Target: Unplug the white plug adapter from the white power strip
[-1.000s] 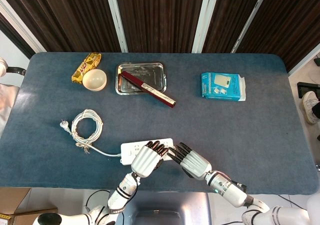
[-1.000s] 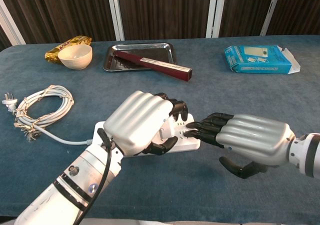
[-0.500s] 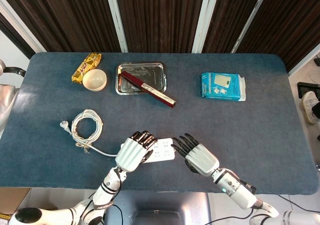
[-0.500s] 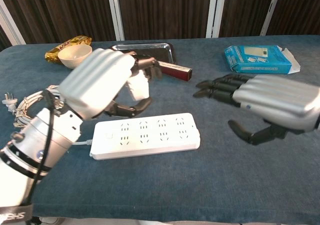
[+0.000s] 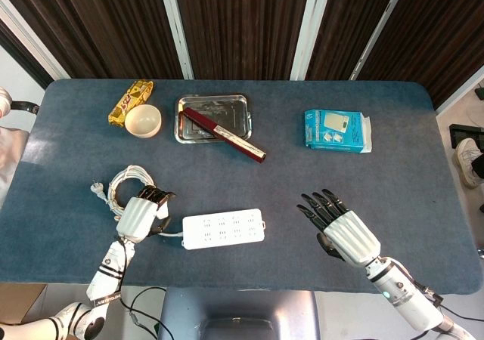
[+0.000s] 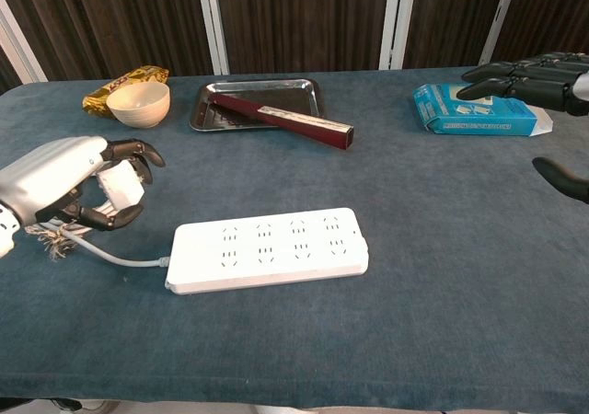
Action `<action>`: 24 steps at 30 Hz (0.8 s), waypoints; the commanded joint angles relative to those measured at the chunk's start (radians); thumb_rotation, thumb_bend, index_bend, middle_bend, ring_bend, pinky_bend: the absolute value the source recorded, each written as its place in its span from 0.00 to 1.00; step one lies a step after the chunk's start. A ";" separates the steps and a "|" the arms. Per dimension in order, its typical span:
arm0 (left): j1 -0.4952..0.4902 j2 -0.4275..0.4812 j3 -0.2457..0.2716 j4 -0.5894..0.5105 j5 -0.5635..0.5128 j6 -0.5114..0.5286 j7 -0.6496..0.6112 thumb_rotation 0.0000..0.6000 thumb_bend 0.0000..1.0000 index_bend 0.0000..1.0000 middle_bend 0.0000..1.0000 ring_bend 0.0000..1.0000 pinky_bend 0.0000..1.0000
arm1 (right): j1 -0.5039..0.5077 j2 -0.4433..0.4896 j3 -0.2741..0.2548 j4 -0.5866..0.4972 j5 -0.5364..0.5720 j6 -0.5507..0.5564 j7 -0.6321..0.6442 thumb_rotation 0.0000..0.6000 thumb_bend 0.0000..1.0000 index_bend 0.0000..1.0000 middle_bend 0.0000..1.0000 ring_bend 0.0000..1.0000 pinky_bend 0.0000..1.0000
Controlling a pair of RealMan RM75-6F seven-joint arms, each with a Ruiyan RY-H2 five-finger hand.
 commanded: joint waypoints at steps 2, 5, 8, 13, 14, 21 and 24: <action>0.003 0.050 0.006 0.014 -0.072 -0.119 -0.004 1.00 0.44 0.03 0.10 0.10 0.19 | -0.003 -0.001 0.004 -0.001 0.002 -0.002 0.000 1.00 0.68 0.00 0.05 0.00 0.00; 0.004 0.082 -0.006 -0.033 -0.101 -0.142 0.018 1.00 0.41 0.00 0.00 0.01 0.19 | -0.010 0.004 0.000 -0.009 -0.006 0.001 -0.014 1.00 0.68 0.00 0.04 0.00 0.00; 0.018 0.129 0.000 -0.088 -0.097 -0.129 0.033 1.00 0.40 0.00 0.00 0.00 0.17 | -0.025 0.020 -0.003 -0.022 -0.008 0.018 -0.024 1.00 0.68 0.00 0.03 0.00 0.00; 0.100 0.301 0.060 -0.273 -0.030 -0.007 0.090 1.00 0.40 0.00 0.00 0.00 0.12 | -0.107 0.083 -0.016 -0.066 0.073 0.075 -0.058 1.00 0.53 0.00 0.00 0.00 0.00; 0.132 0.363 0.087 -0.336 -0.017 0.025 0.118 1.00 0.41 0.00 0.00 0.00 0.12 | -0.137 0.104 -0.021 -0.082 0.110 0.093 -0.069 1.00 0.49 0.00 0.00 0.00 0.00; 0.350 0.539 0.197 -0.465 0.062 0.292 0.097 1.00 0.44 0.00 0.00 0.00 0.09 | -0.294 0.087 -0.027 0.043 0.205 0.251 0.004 1.00 0.38 0.00 0.00 0.00 0.00; 0.403 0.536 0.201 -0.414 0.081 0.360 0.050 1.00 0.45 0.00 0.00 0.00 0.08 | -0.331 0.072 -0.015 0.101 0.245 0.273 0.089 1.00 0.35 0.00 0.00 0.00 0.00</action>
